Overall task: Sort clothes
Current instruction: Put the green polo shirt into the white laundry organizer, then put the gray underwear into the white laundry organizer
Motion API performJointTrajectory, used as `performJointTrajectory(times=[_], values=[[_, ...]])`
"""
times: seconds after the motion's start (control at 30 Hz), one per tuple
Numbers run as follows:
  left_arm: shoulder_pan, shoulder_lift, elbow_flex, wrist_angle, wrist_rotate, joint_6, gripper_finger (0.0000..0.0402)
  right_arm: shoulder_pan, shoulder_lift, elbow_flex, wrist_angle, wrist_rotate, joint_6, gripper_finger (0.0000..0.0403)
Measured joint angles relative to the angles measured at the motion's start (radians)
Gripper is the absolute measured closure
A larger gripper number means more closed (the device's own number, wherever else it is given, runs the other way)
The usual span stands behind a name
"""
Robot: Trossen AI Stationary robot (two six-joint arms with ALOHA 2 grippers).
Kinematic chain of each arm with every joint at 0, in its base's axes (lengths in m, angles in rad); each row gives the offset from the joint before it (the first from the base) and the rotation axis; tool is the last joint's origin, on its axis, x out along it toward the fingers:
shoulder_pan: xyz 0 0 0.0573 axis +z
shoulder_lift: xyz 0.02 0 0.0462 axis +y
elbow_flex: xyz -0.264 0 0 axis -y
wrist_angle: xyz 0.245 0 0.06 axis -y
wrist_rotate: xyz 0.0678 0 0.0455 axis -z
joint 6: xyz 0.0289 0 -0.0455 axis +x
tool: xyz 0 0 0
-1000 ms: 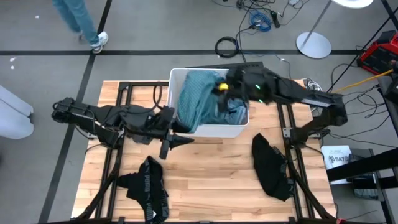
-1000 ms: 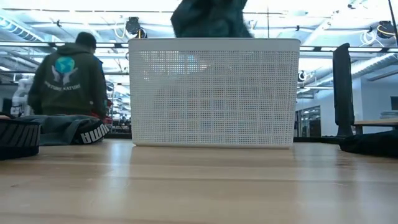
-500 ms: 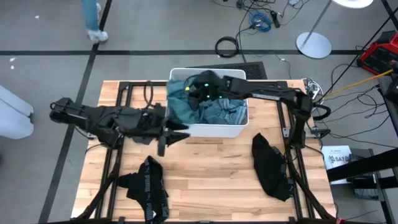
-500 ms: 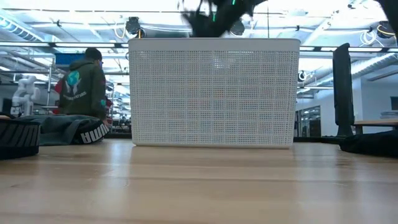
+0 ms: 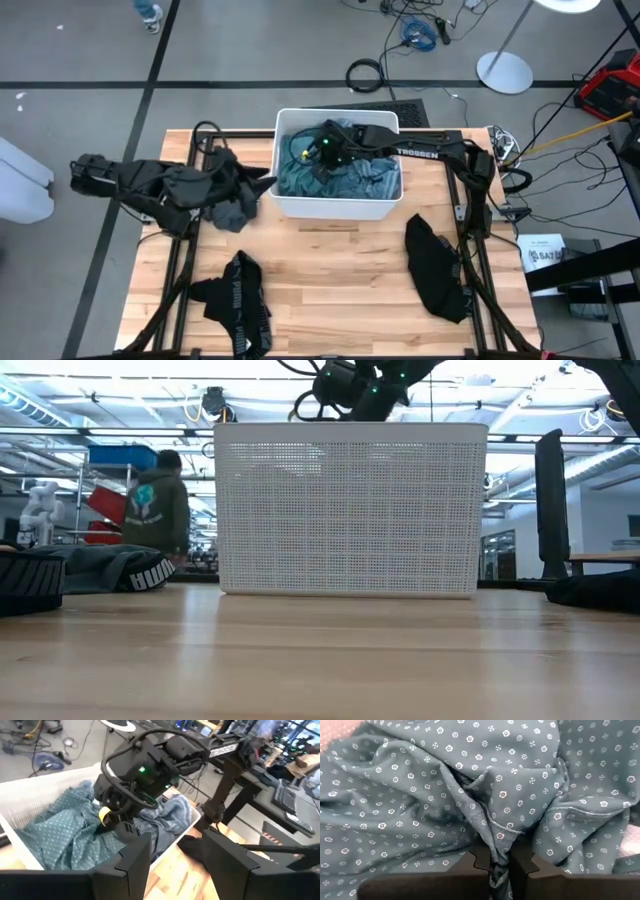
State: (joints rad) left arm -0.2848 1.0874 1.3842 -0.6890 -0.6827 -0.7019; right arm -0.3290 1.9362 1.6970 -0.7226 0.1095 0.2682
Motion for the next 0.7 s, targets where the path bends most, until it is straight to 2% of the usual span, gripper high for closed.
performJointTrajectory(times=[0.13, 0.23, 0.37, 0.53, 0.7], values=[[0.002, -0.008, 0.000, -0.001, -0.015, 0.032, 0.0217, -0.001, 0.000, 0.000, -0.048, -0.007, -0.035, 0.0374], [0.004, -0.009, 0.000, -0.006, -0.018, 0.040, 0.0217, 0.000, -0.006, 0.000, -0.056, -0.058, -0.075, 0.0364], [0.005, -0.009, 0.000, -0.010, -0.016, 0.062, 0.0217, 0.011, -0.028, 0.025, -0.064, -0.076, -0.105, 0.0336], [0.005, -0.010, 0.000, -0.011, -0.016, 0.081, 0.0217, 0.017, -0.032, 0.132, -0.105, -0.081, -0.149, 0.0284], [0.005, -0.009, 0.000, -0.011, -0.007, 0.082, 0.0217, 0.014, -0.034, 0.281, -0.216, -0.076, -0.174, 0.0239]])
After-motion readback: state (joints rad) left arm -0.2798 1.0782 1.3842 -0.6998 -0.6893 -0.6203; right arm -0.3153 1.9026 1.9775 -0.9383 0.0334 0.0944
